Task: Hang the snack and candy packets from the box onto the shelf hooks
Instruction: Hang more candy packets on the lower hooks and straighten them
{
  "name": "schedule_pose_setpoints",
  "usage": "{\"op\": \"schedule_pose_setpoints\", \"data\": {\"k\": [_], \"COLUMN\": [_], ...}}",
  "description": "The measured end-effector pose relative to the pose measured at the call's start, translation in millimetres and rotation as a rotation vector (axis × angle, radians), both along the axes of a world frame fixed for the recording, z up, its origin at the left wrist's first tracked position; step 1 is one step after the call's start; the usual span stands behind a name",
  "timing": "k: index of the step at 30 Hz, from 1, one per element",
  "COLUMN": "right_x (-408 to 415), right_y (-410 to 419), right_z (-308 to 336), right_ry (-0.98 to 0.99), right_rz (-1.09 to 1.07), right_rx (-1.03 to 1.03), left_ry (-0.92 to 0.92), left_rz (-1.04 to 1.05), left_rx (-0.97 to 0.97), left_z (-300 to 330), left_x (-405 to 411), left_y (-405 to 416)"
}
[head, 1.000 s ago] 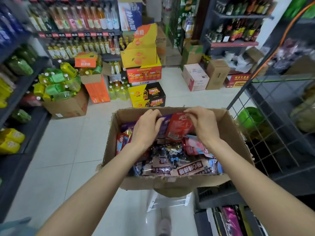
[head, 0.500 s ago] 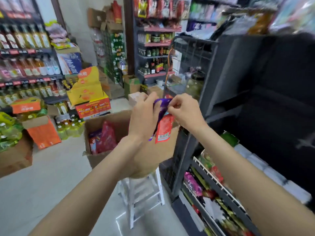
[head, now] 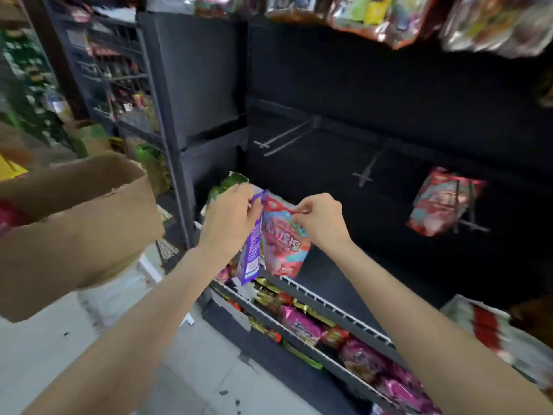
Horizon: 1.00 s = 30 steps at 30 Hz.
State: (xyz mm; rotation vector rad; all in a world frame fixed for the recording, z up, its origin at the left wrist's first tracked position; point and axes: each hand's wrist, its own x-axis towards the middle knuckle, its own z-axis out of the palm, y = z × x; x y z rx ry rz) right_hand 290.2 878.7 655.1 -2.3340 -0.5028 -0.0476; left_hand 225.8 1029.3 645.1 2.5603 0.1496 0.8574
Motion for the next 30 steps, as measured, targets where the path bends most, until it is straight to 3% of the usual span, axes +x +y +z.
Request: {"op": "schedule_pose_setpoints", "data": {"k": [7, 13, 20, 30], "right_x": [8, 13, 33, 58], "right_y": [-159, -243, -271, -268], "right_z": [-32, -33, -19, -20], "right_ry": [-0.054, -0.077, -0.096, -0.152], "right_rz": [-0.055, -0.144, -0.211, -0.16], "right_rx": [0.008, 0.245, 0.393, 0.317], "left_ry": [0.066, 0.086, 0.061, 0.096], "left_rz": [-0.033, -0.054, -0.082, -0.053], "left_rx": [-0.043, -0.122, -0.253, -0.209], "left_z": [-17, -15, -8, -6], "left_x": [18, 23, 31, 43], "left_y": [-155, -232, -258, -278]}}
